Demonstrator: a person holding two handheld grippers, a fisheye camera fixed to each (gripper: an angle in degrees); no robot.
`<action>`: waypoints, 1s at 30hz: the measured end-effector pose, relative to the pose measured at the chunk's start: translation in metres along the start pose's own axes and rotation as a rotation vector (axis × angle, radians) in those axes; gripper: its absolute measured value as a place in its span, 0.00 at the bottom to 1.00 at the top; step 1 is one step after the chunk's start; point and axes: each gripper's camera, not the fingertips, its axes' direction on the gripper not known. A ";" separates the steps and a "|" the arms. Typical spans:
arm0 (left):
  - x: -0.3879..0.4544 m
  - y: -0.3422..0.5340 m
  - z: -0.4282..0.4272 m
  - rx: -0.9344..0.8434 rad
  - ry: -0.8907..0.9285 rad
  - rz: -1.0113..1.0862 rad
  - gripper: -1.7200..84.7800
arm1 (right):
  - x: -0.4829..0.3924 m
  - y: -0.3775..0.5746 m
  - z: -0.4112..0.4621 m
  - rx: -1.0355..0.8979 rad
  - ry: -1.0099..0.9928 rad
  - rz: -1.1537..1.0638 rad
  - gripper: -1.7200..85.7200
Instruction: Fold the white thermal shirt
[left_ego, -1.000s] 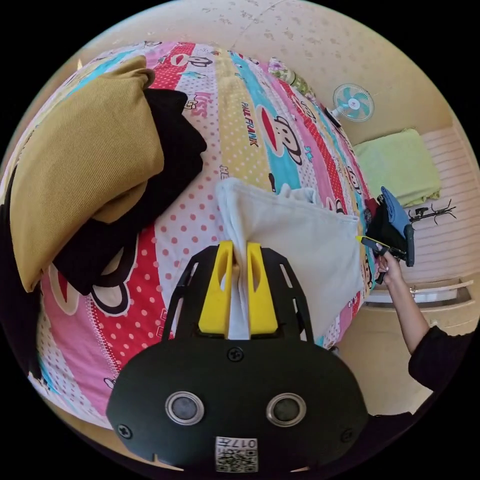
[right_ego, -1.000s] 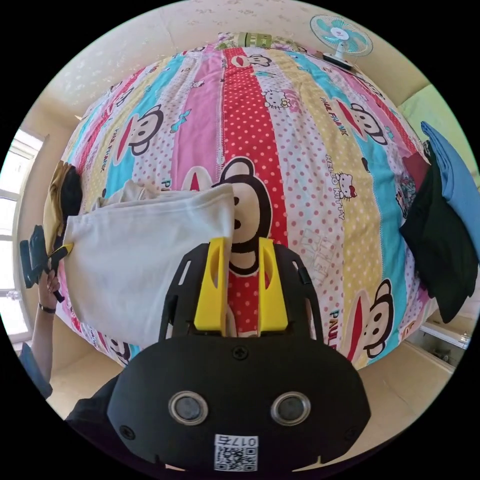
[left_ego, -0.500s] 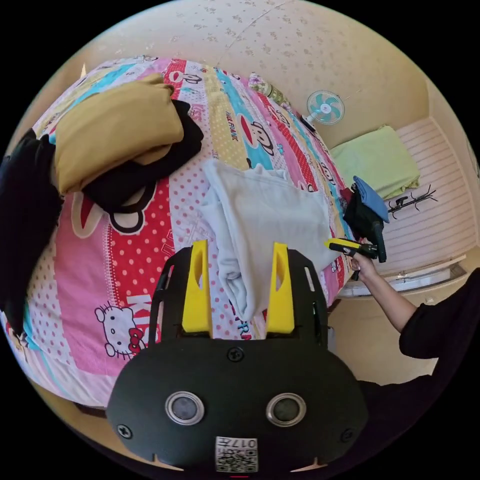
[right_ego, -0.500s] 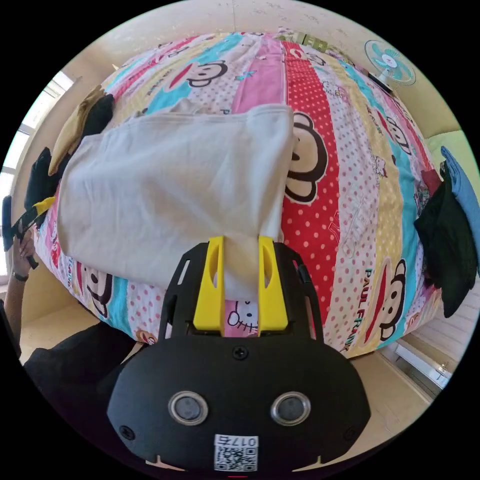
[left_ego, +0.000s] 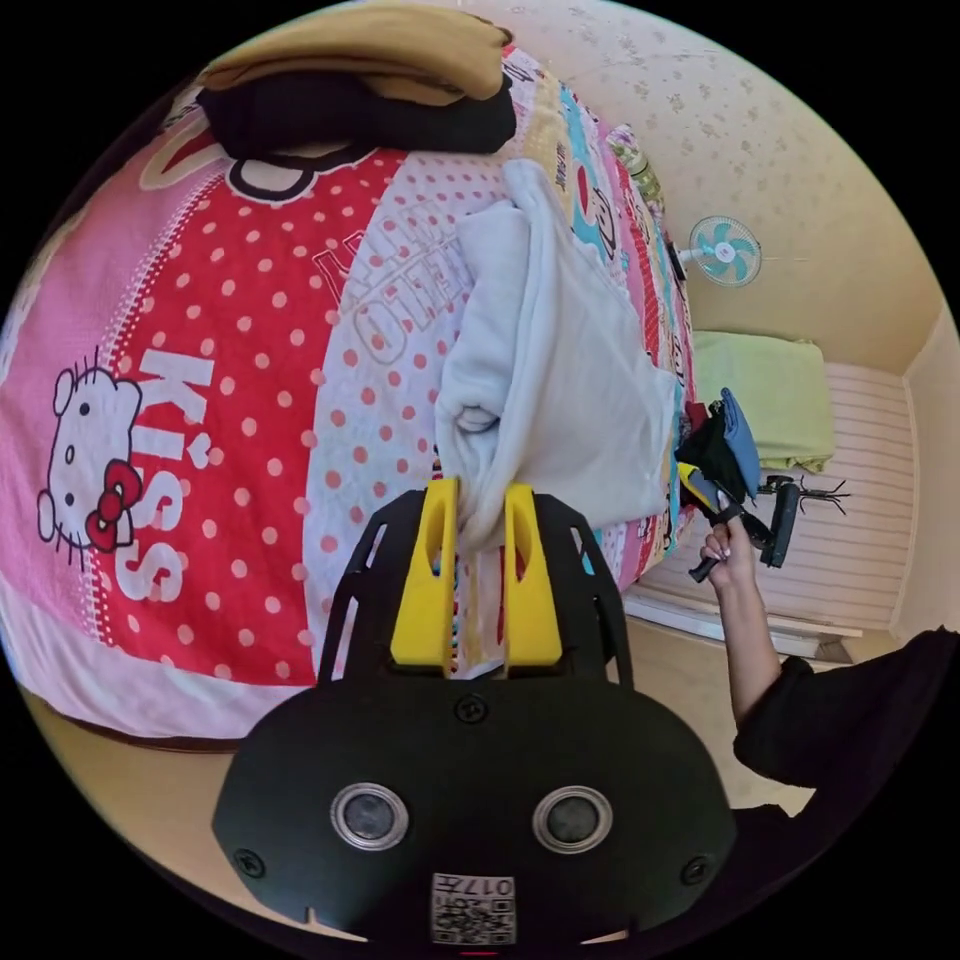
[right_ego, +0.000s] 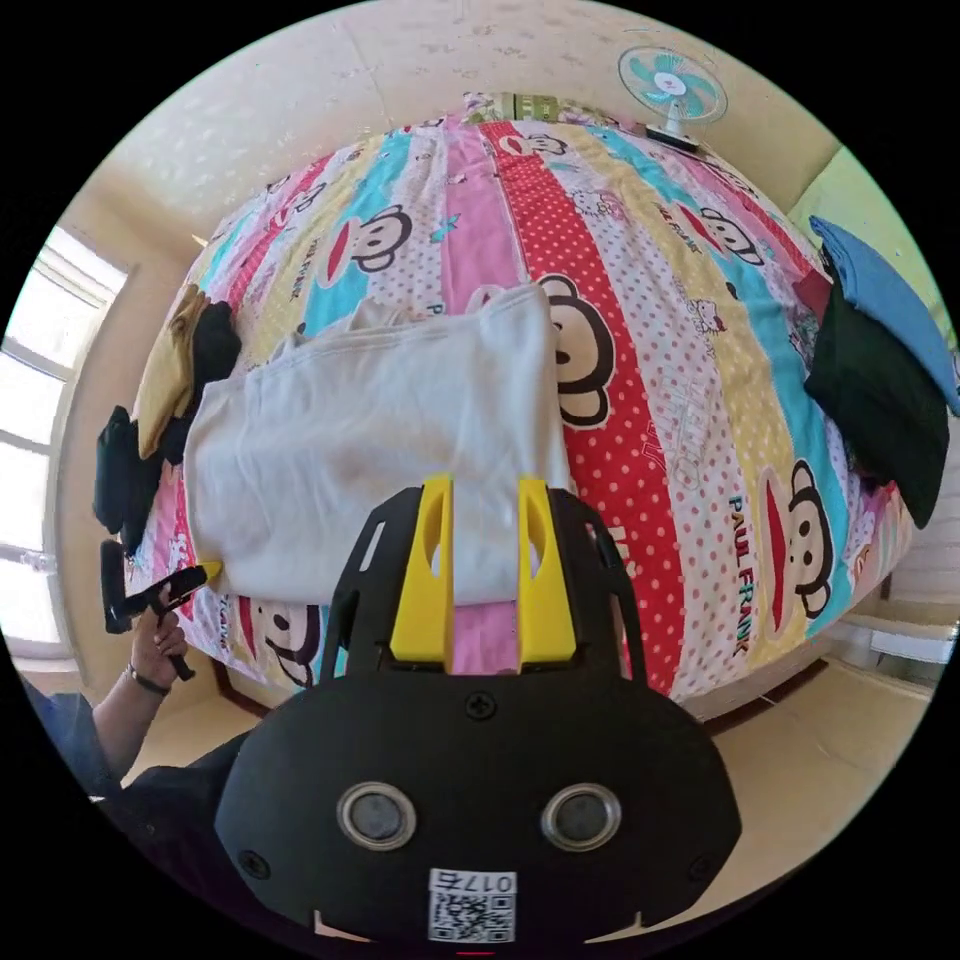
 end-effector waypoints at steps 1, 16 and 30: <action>0.003 0.005 -0.005 0.015 -0.022 0.012 0.11 | -0.012 -0.003 0.002 -0.013 -0.028 -0.020 0.15; 0.007 0.048 0.017 0.139 -0.007 -0.043 0.10 | -0.257 -0.061 0.183 -0.390 -0.066 -0.245 0.25; 0.194 0.076 0.002 0.290 0.001 0.436 0.07 | -0.116 -0.052 0.045 -0.136 -0.286 -0.412 0.11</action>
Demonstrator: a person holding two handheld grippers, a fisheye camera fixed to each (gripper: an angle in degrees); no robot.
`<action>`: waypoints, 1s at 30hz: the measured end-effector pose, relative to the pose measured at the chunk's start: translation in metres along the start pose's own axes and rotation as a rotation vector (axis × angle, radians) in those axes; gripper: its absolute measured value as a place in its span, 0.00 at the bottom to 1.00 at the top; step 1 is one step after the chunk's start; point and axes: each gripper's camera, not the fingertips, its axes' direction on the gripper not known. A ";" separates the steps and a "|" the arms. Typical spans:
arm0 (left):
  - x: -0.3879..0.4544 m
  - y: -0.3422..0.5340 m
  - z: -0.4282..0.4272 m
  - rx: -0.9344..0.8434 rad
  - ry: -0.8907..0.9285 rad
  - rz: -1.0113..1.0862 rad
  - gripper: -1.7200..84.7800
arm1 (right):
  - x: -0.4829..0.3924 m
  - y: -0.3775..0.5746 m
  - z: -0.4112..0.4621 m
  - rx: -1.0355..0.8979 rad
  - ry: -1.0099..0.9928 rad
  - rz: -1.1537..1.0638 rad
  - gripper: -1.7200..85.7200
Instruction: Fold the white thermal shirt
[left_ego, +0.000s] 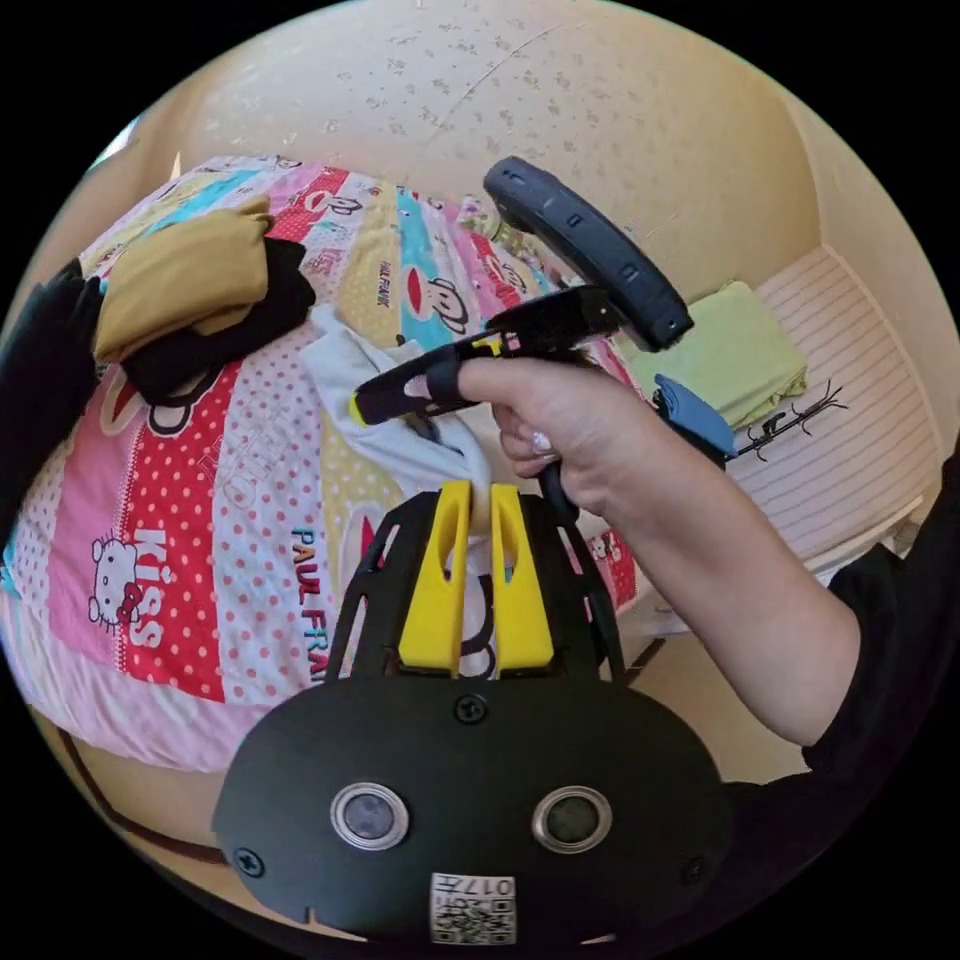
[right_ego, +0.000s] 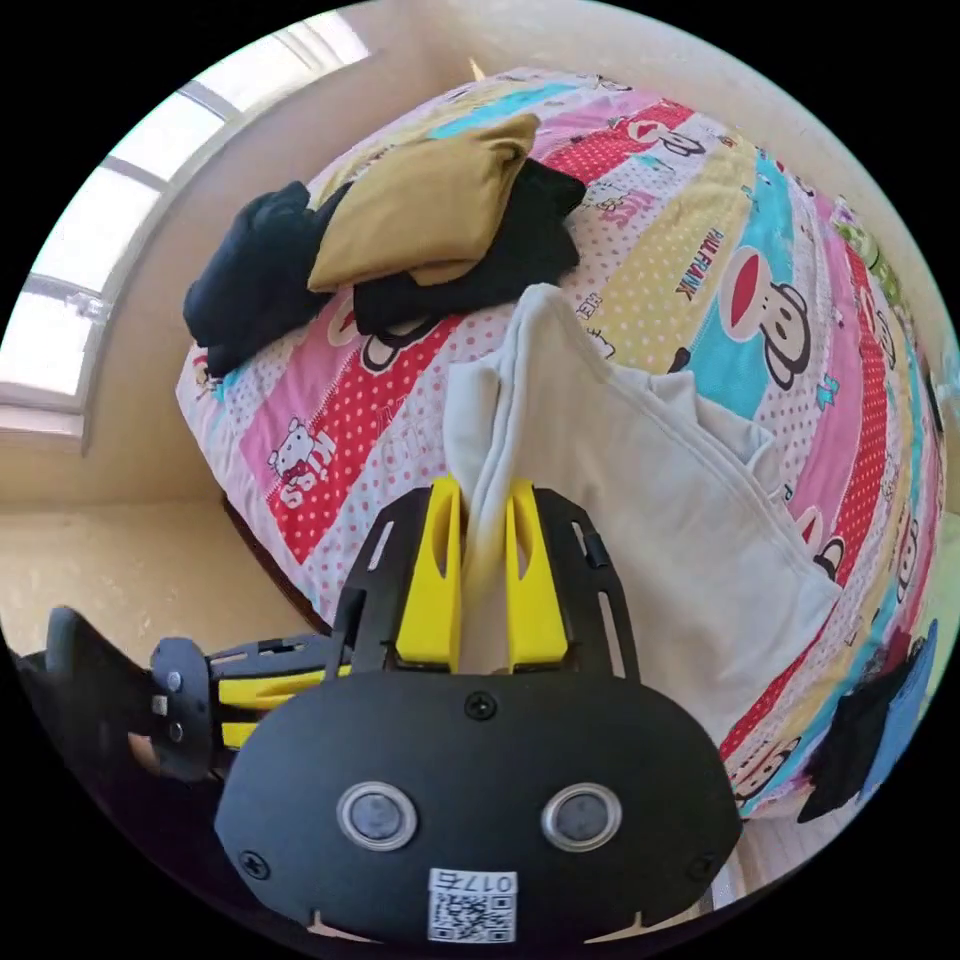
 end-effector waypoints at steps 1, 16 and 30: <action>0.011 -0.007 0.001 0.006 0.100 0.047 0.08 | 0.019 0.013 -0.019 0.052 -0.058 0.028 0.10; 0.108 -0.074 0.254 -0.456 0.064 0.258 0.16 | 0.305 0.273 -0.115 0.296 0.077 0.535 0.13; 0.084 -0.051 0.197 -0.235 -0.072 -0.087 0.20 | 0.357 0.281 -0.040 0.234 0.025 0.304 0.13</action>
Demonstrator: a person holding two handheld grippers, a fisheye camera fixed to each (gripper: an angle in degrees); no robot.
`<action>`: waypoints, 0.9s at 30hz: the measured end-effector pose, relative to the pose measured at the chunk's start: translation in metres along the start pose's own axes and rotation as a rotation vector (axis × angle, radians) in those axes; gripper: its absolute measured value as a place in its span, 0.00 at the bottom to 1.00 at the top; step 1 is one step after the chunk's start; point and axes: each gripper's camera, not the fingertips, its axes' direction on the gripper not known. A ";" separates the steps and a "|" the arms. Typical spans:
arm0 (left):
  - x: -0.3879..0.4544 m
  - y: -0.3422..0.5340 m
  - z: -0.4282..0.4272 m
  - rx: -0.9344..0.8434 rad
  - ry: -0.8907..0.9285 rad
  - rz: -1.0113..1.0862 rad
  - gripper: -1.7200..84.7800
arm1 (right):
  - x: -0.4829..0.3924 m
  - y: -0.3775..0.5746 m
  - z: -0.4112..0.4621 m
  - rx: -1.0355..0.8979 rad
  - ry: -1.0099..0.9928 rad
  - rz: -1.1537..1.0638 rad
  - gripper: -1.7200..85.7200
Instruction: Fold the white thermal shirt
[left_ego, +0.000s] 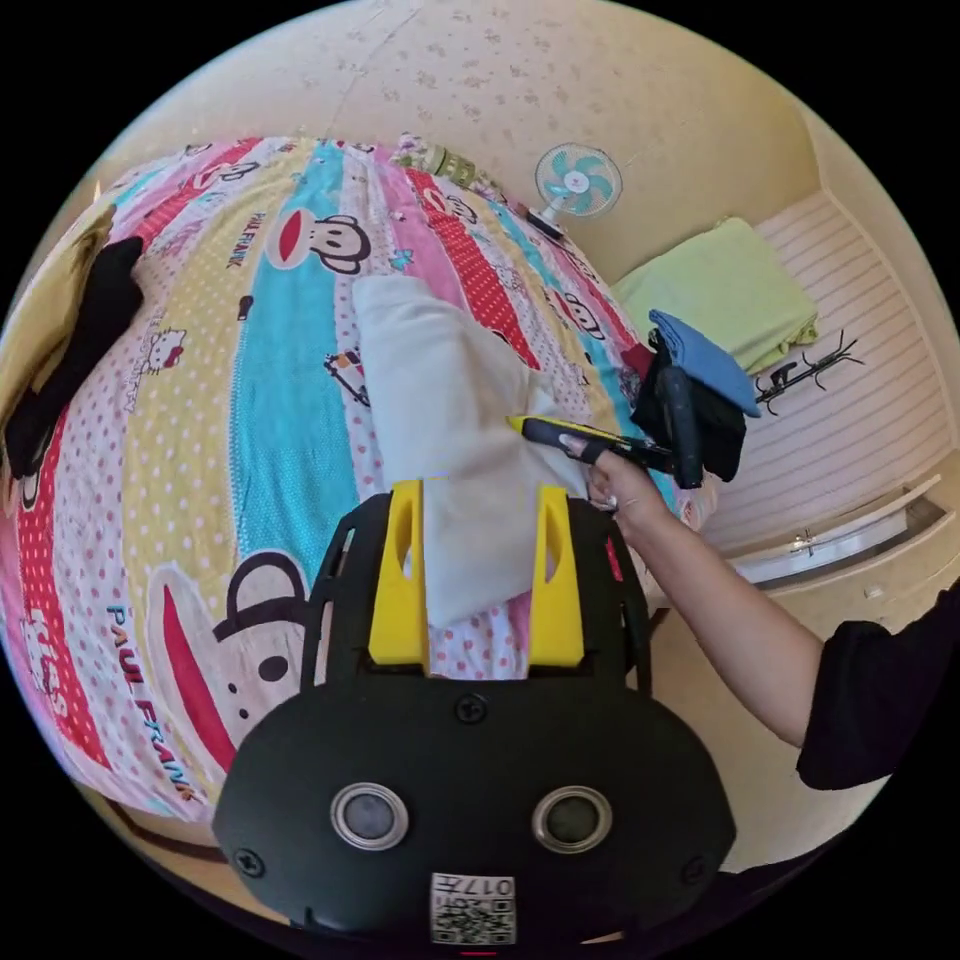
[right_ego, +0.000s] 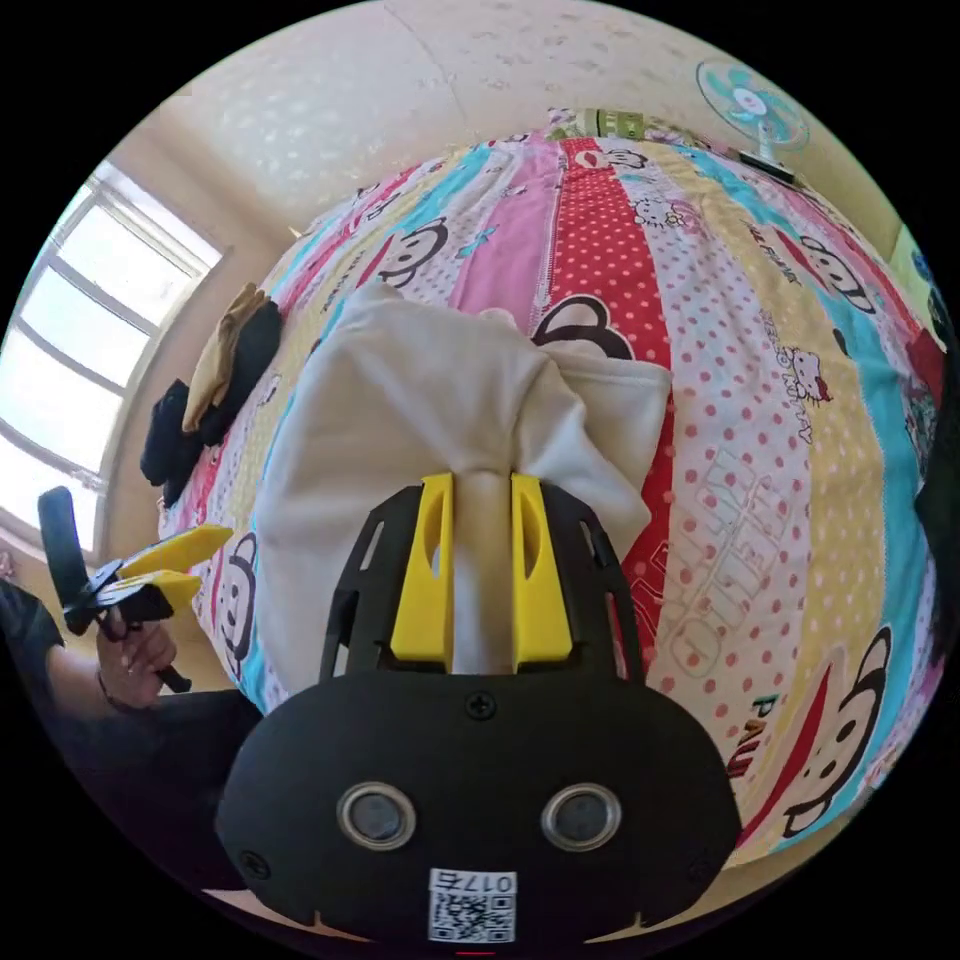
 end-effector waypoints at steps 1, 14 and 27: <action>-0.016 0.001 0.014 -0.081 0.026 -0.060 0.20 | 0.003 0.004 -0.004 0.009 -0.013 -0.002 0.12; -0.041 -0.017 0.016 -0.145 0.567 -0.267 0.10 | 0.063 0.252 -0.100 0.313 -0.594 0.950 0.25; 0.014 -0.001 -0.031 -0.216 0.488 -0.120 0.10 | 0.092 0.252 -0.009 0.540 -1.410 1.174 0.18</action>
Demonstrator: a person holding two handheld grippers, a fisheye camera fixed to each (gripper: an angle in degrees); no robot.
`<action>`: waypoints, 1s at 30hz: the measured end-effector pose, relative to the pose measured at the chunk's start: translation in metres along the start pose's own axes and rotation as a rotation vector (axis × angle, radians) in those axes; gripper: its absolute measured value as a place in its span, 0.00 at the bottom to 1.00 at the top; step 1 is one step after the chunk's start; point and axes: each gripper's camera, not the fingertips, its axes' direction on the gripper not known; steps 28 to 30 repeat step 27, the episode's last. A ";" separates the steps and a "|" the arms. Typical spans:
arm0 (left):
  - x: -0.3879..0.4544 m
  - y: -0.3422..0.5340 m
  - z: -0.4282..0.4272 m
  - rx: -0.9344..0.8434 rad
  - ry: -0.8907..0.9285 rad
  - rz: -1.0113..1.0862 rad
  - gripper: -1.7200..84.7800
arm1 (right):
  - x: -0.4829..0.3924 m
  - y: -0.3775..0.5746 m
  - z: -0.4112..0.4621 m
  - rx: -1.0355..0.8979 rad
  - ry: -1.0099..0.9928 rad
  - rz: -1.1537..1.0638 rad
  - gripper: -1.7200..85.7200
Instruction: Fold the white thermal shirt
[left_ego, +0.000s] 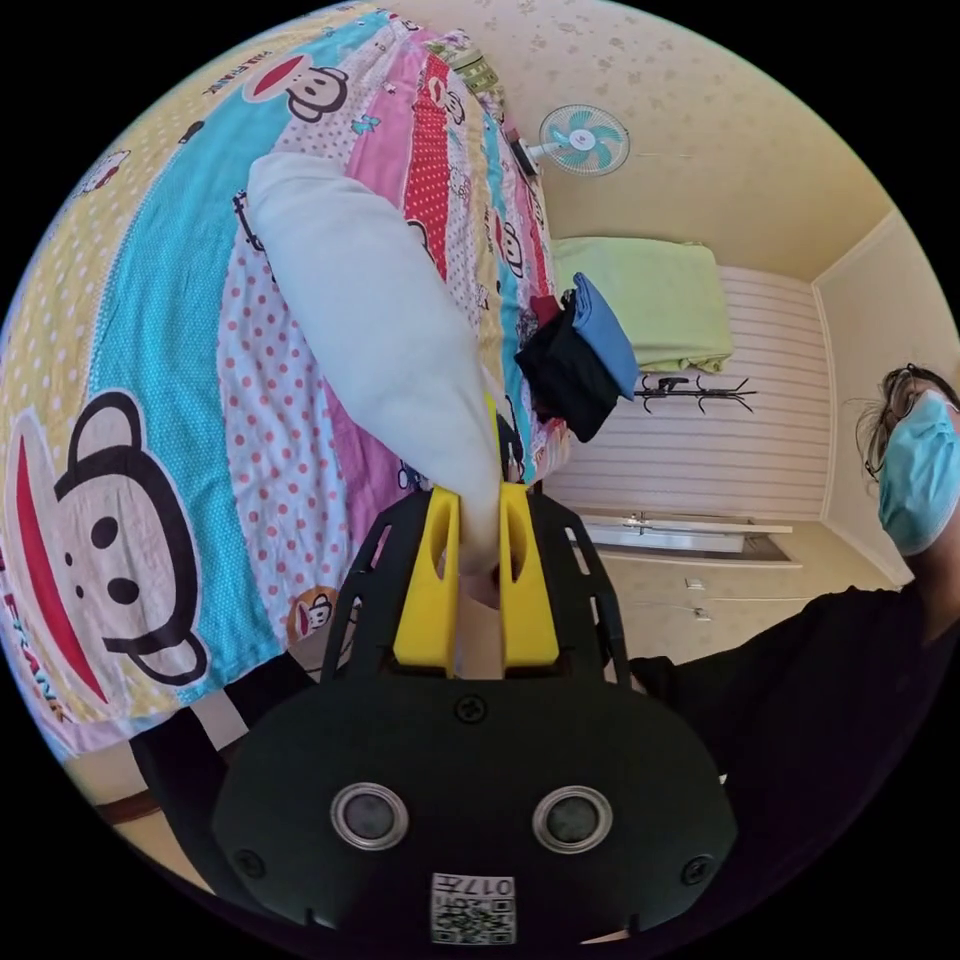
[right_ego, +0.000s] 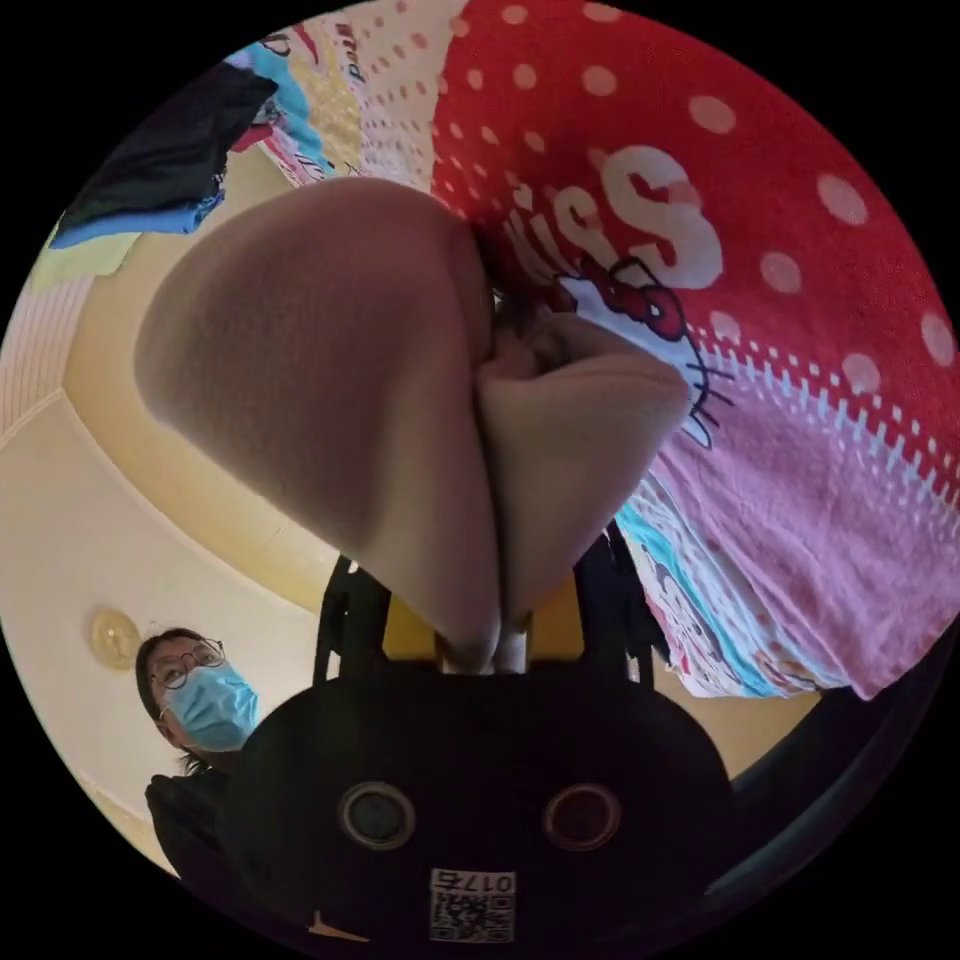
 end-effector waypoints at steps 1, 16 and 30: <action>0.007 -0.001 -0.004 -0.011 0.047 0.028 0.10 | -0.005 0.004 0.002 -0.002 -0.033 -0.005 0.17; 0.089 0.026 -0.106 0.128 0.036 0.185 0.01 | -0.288 -0.079 0.152 -0.001 0.066 -0.612 0.14; 0.141 0.053 -0.210 0.236 -0.243 0.153 0.03 | -0.137 0.058 0.120 -0.061 1.043 -0.319 0.10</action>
